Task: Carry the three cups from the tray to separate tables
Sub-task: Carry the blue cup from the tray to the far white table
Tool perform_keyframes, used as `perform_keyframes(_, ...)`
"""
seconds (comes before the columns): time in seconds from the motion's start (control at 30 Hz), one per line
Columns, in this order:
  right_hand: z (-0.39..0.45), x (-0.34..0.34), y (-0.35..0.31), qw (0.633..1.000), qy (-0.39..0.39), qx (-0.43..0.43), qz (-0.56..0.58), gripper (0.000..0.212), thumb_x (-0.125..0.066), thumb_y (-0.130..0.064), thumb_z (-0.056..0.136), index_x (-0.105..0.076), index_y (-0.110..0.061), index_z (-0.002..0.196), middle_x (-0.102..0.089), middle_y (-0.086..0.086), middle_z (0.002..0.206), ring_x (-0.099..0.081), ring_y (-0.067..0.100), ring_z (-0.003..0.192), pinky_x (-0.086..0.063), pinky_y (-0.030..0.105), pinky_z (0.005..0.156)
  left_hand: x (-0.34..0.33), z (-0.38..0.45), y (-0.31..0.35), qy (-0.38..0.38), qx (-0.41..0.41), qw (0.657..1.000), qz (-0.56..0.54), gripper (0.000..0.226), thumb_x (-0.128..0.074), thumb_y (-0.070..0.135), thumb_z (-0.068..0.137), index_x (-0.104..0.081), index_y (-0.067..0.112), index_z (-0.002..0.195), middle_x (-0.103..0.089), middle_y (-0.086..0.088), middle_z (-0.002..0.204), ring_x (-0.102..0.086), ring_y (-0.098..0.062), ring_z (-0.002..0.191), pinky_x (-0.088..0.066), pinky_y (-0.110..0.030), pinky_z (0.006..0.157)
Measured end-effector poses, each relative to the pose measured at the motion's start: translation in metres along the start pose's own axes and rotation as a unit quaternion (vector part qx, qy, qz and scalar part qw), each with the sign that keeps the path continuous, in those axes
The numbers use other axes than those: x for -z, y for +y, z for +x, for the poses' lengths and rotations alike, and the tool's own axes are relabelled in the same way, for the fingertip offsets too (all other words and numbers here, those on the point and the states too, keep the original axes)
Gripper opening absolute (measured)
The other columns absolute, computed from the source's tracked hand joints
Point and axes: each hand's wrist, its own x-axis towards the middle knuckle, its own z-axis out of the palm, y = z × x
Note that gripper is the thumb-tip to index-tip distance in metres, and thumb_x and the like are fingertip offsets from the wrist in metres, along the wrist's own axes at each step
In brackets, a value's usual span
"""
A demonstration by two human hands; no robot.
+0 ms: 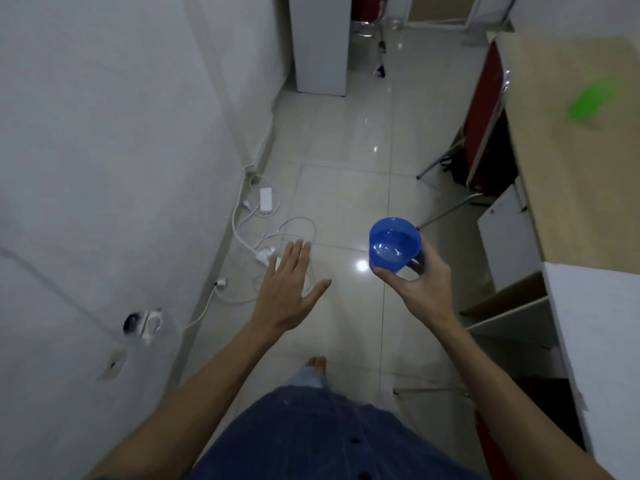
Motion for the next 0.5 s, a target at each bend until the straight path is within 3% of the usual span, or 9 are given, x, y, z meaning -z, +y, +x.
perform_keyframes(0.17,0.112,0.008,0.022,0.998,0.051,-0.025,0.003,0.077,-0.094,-0.026,0.075,-0.058,-0.022,0.142,-0.067,-0.006,0.131,-0.066,0.011,0.119,-0.059,0.032,0.099,0.006,0.138,-0.006,-0.019,-0.046,0.999,0.007,0.09,-0.022,0.074,0.099,-0.009,0.015,0.166,-0.008,-0.003,0.173,0.0,-0.017,0.16,-0.007,-0.049,0.13)
perform_keyframes(0.33,0.234,0.022,0.066,0.996,0.079,-0.041,0.002,0.08,-0.096,-0.022,0.072,-0.059,-0.021,0.142,-0.069,-0.012,0.128,-0.068,0.006,0.115,-0.058,0.025,0.097,-0.009,0.281,-0.009,-0.018,-0.06,0.998,0.0,0.089,-0.025,0.073,0.1,-0.009,0.015,0.166,-0.009,-0.004,0.173,0.0,-0.017,0.16,-0.007,-0.049,0.13)
perform_keyframes(0.5,0.381,0.052,0.115,0.996,0.081,-0.04,0.006,0.078,-0.097,-0.02,0.071,-0.06,-0.02,0.14,-0.071,-0.009,0.127,-0.069,0.008,0.114,-0.057,0.027,0.098,-0.025,0.448,0.011,-0.02,-0.058,0.998,-0.01,0.089,-0.025,0.072,0.099,-0.007,0.015,0.166,-0.008,-0.004,0.174,0.0,-0.017,0.16,-0.003,-0.046,0.13)
